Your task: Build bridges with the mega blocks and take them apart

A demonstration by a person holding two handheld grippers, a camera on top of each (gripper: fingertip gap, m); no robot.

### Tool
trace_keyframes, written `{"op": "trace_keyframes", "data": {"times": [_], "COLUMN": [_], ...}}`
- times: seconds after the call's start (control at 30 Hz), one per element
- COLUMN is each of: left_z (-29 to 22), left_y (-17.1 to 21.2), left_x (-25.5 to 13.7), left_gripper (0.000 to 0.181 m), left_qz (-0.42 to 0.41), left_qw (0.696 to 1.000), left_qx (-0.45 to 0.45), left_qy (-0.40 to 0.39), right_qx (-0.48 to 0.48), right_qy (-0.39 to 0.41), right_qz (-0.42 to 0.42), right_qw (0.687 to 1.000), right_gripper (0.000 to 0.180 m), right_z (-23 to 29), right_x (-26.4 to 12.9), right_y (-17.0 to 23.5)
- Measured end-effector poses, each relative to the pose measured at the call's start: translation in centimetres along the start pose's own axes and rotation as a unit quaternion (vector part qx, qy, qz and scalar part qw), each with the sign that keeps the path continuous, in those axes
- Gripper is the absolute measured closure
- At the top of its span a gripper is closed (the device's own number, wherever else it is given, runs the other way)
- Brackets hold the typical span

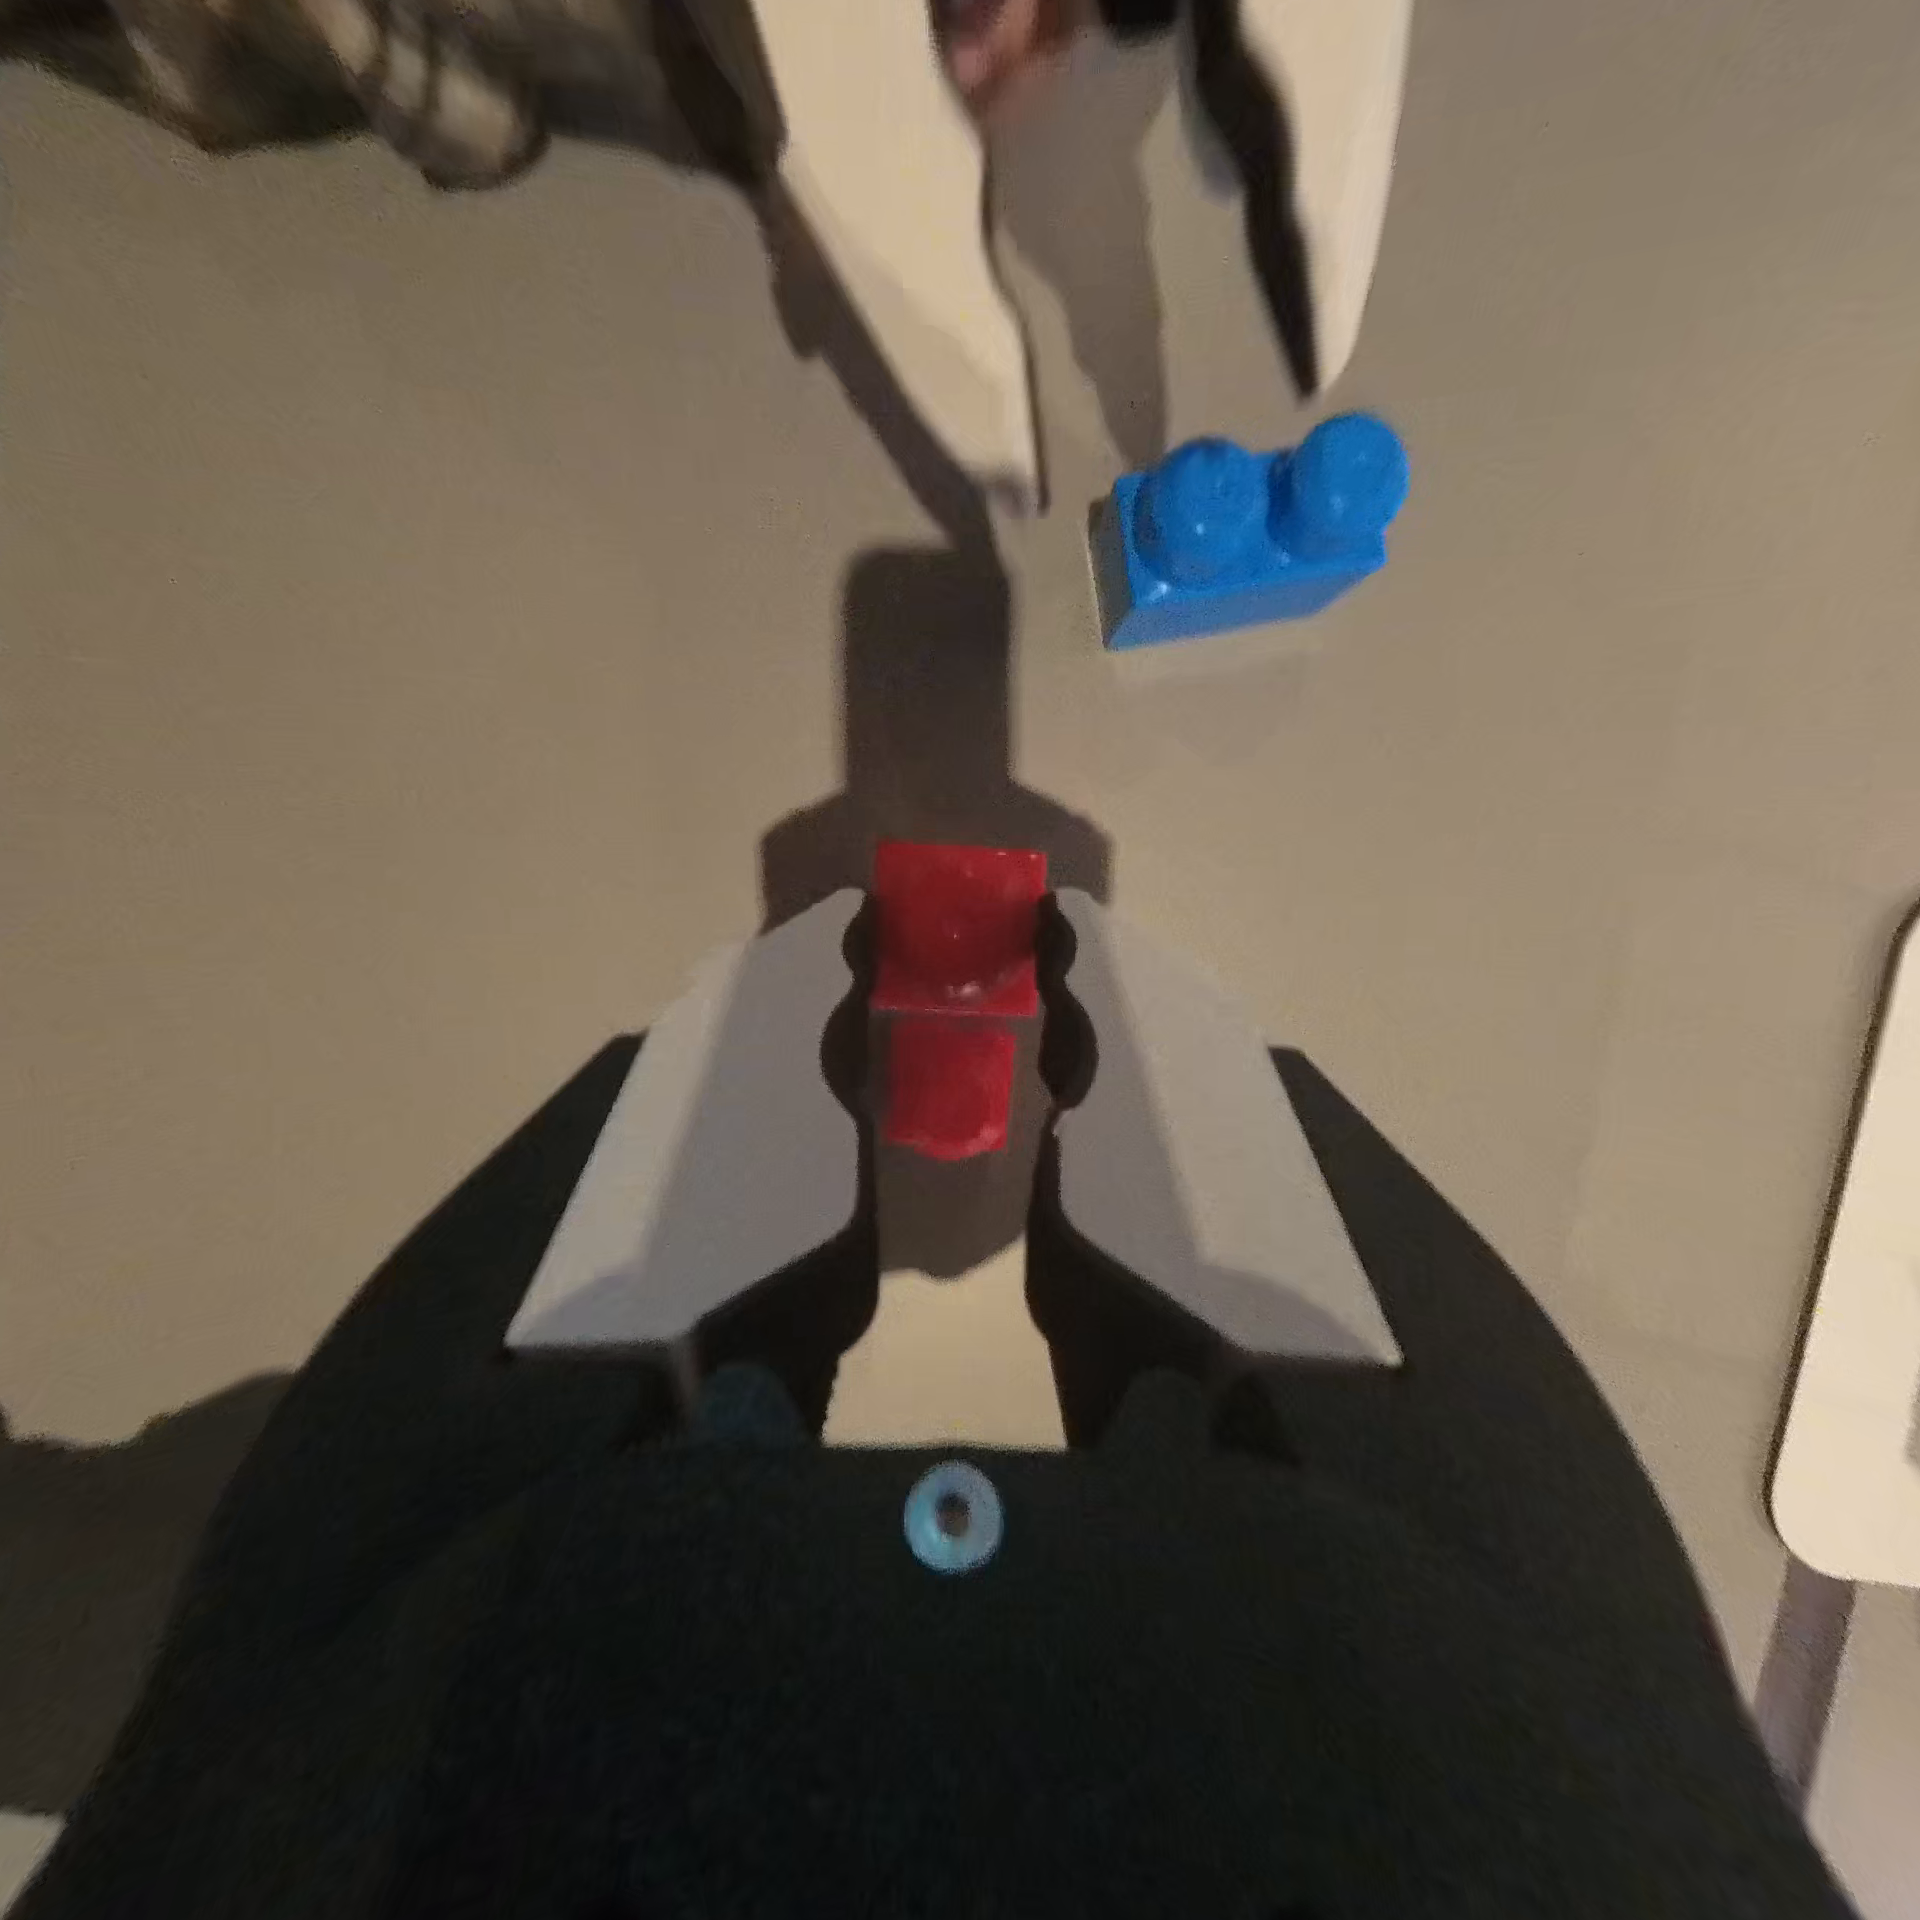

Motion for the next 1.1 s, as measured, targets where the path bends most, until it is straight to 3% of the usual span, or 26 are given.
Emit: {"op": "trace_keyframes", "data": {"times": [0.43, 1.1], "left_z": [0.6, 0.7], "left_y": [-0.1, 0.1], "left_x": [-0.5, -0.5], "left_gripper": [0.15, 0.154], "left_qz": [-0.012, -0.009], "left_qw": [1.0, 1.0], "left_qx": [0.003, 0.0], "left_qy": [-0.014, -0.007], "right_qx": [-0.021, 0.0], "right_qy": [0.015, 0.007], "right_qz": [0.014, -0.013], "right_qw": [1.0, 1.0], "right_gripper": [0.151, 0.146], "right_z": [-0.9, -0.8], "right_x": [3.9, 3.4], "right_y": [2.2, 2.7]}}
Point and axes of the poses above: each gripper's, where its closed fingertips meet, x out along the fingers, y out of its underside, z = x × y across the jaws, the point moved 5 cm from there along -x, back along the fingers, and after that the axes turned 15 degrees about -y, right-handed, at the moved point
